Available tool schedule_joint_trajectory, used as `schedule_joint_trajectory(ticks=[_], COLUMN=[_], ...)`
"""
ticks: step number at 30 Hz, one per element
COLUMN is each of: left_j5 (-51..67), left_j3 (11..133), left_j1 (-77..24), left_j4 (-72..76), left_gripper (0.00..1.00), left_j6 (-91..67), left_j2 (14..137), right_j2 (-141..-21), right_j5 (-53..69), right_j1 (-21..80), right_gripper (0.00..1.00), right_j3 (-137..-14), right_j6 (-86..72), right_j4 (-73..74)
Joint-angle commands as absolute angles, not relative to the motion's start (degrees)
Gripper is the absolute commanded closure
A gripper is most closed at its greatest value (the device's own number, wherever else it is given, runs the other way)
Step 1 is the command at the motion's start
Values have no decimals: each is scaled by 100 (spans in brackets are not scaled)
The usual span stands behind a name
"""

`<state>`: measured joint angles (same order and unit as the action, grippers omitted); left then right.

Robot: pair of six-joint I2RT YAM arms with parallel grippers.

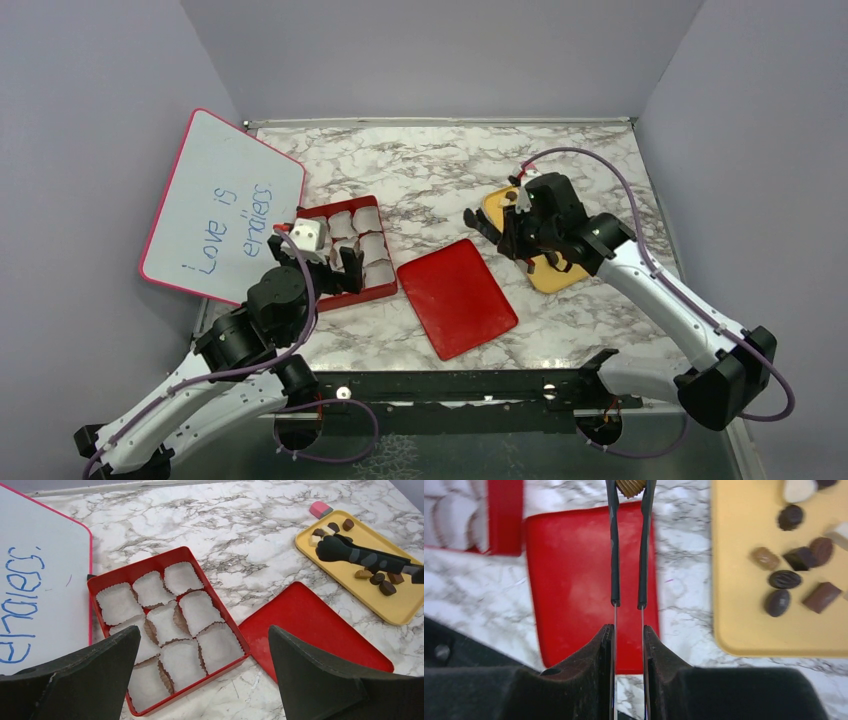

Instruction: Pack the chocolate

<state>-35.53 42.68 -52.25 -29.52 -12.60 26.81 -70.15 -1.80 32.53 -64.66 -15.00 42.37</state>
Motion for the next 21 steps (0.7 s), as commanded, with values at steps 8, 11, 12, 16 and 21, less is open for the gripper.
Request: schedule_joint_trajectory(ticks=[8, 11, 12, 16, 21], left_j5=[-3929, -3951, -3989, -4021, -4034], left_j3=[4220, 4206, 4202, 4210, 4210], left_j1=[-5238, -5235, -5234, -5222, -5191], left_j4=[-2892, -2896, -2886, -2885, -2876], left_gripper=[1, 1, 1, 1, 1], left_j6=[-1332, -1345, -1347, -1365, -1375], left_j2=[2328, 2274, 2261, 2199, 2033], right_j2=[-6797, -6941, -7041, -7461, -8000], right_j5=[350, 311, 262, -147, -449], right_j1=[4021, 4359, 4495, 5149, 5848], right_gripper=[75, 75, 75, 75, 74], right_j3=[-6495, -6592, -6645, -6948, -7391], right_j6=[-1652, -1800, -1848, -1978, -2040], right_j4=[3973, 3853, 3851, 3852, 3800])
